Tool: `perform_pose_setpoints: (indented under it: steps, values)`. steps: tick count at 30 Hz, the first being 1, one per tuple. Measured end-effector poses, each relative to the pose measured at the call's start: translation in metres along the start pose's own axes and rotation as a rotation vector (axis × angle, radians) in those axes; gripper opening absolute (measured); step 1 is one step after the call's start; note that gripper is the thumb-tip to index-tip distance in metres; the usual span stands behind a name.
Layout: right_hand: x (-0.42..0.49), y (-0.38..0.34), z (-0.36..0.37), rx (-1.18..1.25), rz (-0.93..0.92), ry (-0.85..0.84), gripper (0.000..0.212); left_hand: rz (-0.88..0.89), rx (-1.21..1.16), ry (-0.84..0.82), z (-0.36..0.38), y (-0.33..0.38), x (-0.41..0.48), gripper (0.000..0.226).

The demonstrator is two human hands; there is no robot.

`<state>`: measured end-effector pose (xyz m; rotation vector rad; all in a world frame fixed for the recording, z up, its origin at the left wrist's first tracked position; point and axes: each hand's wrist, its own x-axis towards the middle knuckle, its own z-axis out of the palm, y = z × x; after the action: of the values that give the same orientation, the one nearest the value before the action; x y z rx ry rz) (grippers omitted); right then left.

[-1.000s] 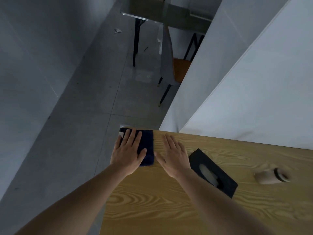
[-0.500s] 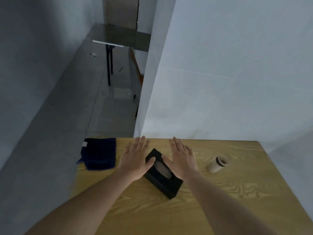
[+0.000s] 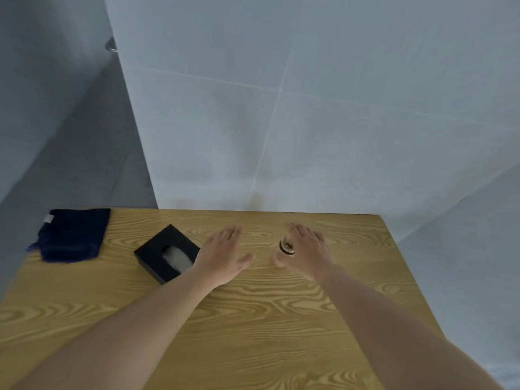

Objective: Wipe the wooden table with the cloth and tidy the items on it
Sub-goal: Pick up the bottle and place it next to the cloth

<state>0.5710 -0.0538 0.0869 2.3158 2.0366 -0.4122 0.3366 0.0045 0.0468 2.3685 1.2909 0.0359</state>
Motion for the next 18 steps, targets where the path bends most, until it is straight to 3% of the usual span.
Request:
perform_pose_setpoints:
  steps: [12,15,18]
  values:
    - [0.032,0.075,0.042,0.247,0.083,-0.103,0.08,-0.187,-0.497,-0.038,0.077,0.061,0.074,0.09]
    - [0.043,0.08,0.052,0.34,0.079,-0.123,0.062,-0.216,-0.556,-0.05,0.087,0.061,0.089,0.092]
    - [0.049,0.082,0.057,0.391,0.045,-0.103,0.045,-0.195,-0.584,-0.069,0.095,0.06,0.097,0.08]
